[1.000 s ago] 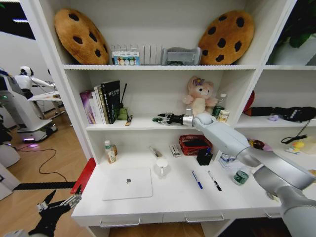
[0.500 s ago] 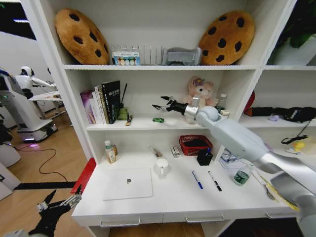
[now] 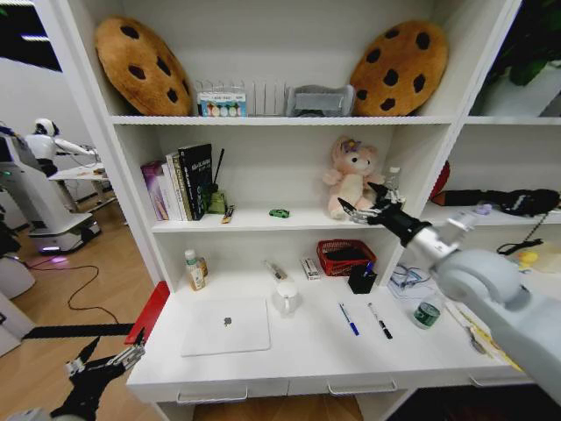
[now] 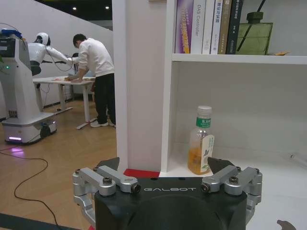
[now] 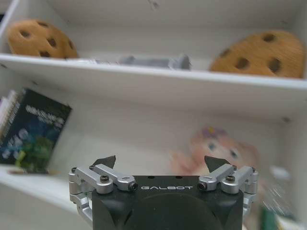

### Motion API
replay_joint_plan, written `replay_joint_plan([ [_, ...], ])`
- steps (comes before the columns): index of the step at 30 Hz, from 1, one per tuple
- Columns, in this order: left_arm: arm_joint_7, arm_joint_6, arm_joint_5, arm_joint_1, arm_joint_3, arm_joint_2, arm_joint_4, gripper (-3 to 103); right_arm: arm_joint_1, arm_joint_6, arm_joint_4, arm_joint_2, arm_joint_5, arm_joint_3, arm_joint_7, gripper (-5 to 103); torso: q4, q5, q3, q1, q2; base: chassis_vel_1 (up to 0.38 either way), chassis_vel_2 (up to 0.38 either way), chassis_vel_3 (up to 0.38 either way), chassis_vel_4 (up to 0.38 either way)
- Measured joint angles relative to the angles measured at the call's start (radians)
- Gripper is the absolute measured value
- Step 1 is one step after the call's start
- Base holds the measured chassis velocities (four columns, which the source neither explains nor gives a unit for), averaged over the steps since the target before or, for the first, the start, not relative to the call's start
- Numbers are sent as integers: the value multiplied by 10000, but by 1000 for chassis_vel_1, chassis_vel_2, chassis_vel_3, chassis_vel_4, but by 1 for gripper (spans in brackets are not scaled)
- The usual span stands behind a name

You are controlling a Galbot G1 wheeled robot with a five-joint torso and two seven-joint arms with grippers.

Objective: Organize the objects on the table.

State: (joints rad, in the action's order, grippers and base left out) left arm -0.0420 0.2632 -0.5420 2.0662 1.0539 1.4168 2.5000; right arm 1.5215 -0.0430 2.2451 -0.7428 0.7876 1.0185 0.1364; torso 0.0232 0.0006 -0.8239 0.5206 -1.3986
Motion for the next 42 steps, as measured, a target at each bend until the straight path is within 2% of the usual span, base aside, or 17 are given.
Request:
replay_joint_plan([
  [1, 0, 0, 0, 0, -1, 2, 0, 100, 1410, 597, 29, -941, -738, 485, 290, 100, 10, 3, 1, 0, 0, 0, 0, 0, 0],
  [2, 0, 0, 0, 0, -1, 2, 0, 100, 1410, 597, 29, -941, -738, 485, 290, 100, 10, 3, 1, 0, 0, 0, 0, 0, 0],
  [4, 1, 0, 0, -1, -1, 3, 0, 100, 3403, 1687, -231, -2337, -1968, 573, 531, 100, 6, -11, 2, -2, -2, 0, 0, 0, 0],
  [5, 1, 0, 0, -1, -1, 3, 0, 100, 3403, 1687, -231, -2337, -1968, 573, 531, 100, 6, -11, 2, -2, -2, 0, 0, 0, 0],
  [6, -1, 0, 0, -1, 0, 5, 1, 100, 4153, 2011, -357, -3282, -2367, 256, 448, 100, 1, -7, 1, -2, -2, 0, 0, 0, 0],
  [7, -1, 0, 0, -1, 0, 5, 1, 100, 4153, 2011, -357, -3282, -2367, 256, 448, 100, 1, -7, 1, -2, -2, 0, 0, 0, 0],
  [8, -1, -1, 0, 0, -1, 3, 0, 100, 4416, 2047, -366, -3945, -2490, -9, 276, 100, 0, -7, 1, -3, -2, 0, 0, 0, 0],
  [10, 0, 0, 0, -1, -1, 2, 0, 100, 4608, 2048, -385, -4539, -2574, -394, 104, 100, 0, -10, 0, -2, -1, 0, 0, 0, 0],
  [26, -1, 0, 0, 0, 0, 3, 0, 100, 3923, 1772, -649, -4791, -2718, -1591, -474, 100, -2, -6, -1, 1, 2, -64, -74, 74, 65],
  [31, 0, 0, 0, 0, -1, 3, 0, 100, 3282, 1487, -756, -4697, -3006, -3071, -1373, 100, 0, -11, -1, 0, 1, -216, -235, 220, 215],
  [33, 3, 0, 0, 0, -2, 4, 0, 100, 2954, 1236, -818, -4612, -3061, -3637, -1875, 100, -1, -9, -3, 3, 2, -219, -195, 203, 237],
  [34, 5, 0, 0, 0, -2, 5, 2, 100, 2608, 711, -855, -4503, -3081, -4151, -2345, 100, -1, 8, -4, 3, 3, -143, -195, 144, 149],
  [35, 11, 0, -1, 0, -4, 6, 1, 100, 2190, 45, -871, -4340, -3018, -4690, -2852, 100, -5, -1, -2, 1, 3, -51, -124, 144, 21],
  [36, 11, 0, -1, 0, -4, 6, 1, 100, 2190, 45, -871, -4340, -3018, -4690, -2852, 100, -5, -1, -2, 1, 3, -51, -124, 144, 21],
  [37, 13, -1, -2, -1, -4, 5, 0, 100, 1704, -649, -911, -4110, -2787, -5245, -3344, 100, 0, -14, -2, 2, 3, -51, -80, 89, 21],
  [38, 9, 0, 0, 0, -3, 5, 1, 100, 1252, -1118, -1011, -3859, -2531, -5656, -3719, 100, 1, 0, -4, 2, 4, -51, -17, 2, 20],
  [42, 5, -1, 0, -1, -1, 3, 0, 100, 176, -1788, -1388, -3298, -1910, -6513, -4157, 100, -2, -17, -3, 2, 3, 0, 0, 0, 0],
])
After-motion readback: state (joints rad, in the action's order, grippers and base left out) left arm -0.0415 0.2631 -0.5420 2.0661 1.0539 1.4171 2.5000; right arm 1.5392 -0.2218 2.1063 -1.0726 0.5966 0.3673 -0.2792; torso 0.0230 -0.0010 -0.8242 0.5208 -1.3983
